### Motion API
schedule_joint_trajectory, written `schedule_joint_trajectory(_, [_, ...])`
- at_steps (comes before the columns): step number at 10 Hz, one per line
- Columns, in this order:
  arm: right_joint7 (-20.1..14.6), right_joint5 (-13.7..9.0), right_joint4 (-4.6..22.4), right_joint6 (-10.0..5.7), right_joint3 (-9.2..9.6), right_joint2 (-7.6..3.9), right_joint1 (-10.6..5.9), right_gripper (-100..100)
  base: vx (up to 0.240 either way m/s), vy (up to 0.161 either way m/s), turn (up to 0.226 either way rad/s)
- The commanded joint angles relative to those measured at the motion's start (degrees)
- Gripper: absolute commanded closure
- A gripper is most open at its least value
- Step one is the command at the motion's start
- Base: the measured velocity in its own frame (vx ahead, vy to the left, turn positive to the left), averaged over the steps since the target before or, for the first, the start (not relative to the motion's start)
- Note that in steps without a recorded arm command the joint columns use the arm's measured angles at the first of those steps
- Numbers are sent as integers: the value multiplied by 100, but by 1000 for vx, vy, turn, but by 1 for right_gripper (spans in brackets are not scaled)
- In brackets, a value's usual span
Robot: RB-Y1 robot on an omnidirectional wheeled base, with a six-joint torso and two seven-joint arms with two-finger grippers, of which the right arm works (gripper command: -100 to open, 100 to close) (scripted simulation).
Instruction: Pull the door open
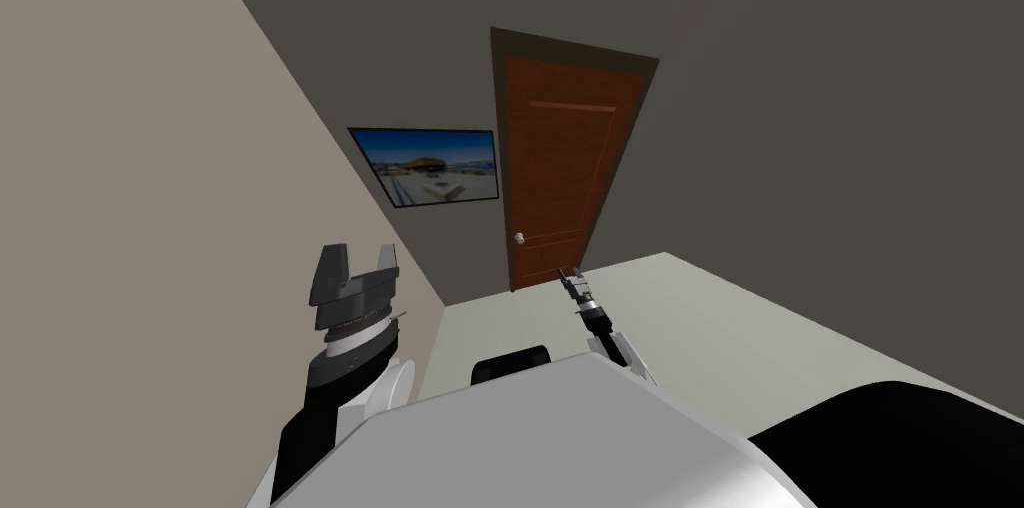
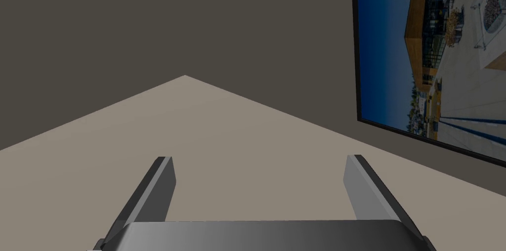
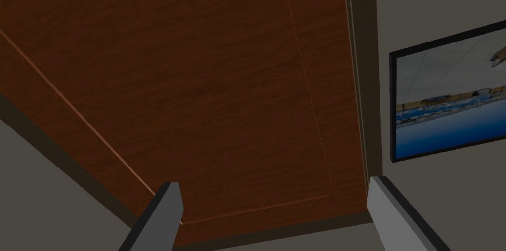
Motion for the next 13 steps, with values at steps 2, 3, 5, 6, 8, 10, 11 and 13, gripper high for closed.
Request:
schedule_joint_trajectory(2, [263, 120, 271, -73, -109, 29, -34, -100, 126, 45, 47])
schedule_joint_trajectory(3, [362, 166, 383, -97, -150, 41, -58, -100, 118, 37, 57])
schedule_joint_trajectory(5, [543, 249, 587, -140, -226, 71, -103, -100, 100, 53, 39])
schedule_joint_trajectory(6, [722, 332, 790, -182, -301, 101, -147, -100, 161, 56, 72])
schedule_joint_trajectory(8, [893, 412, 985, -223, -373, 133, -190, -100, 159, 64, 57])
schedule_joint_trajectory(10, [1124, 519, 1246, -278, -470, 184, -248, -100, 154, 66, 49])
schedule_joint_trajectory(11, [1273, 588, 1415, -313, -533, 219, -285, -100, 186, 42, 64])
schedule_joint_trajectory(13, [1458, 673, 1624, -357, -610, 271, -330, -100, 165, 40, 49])
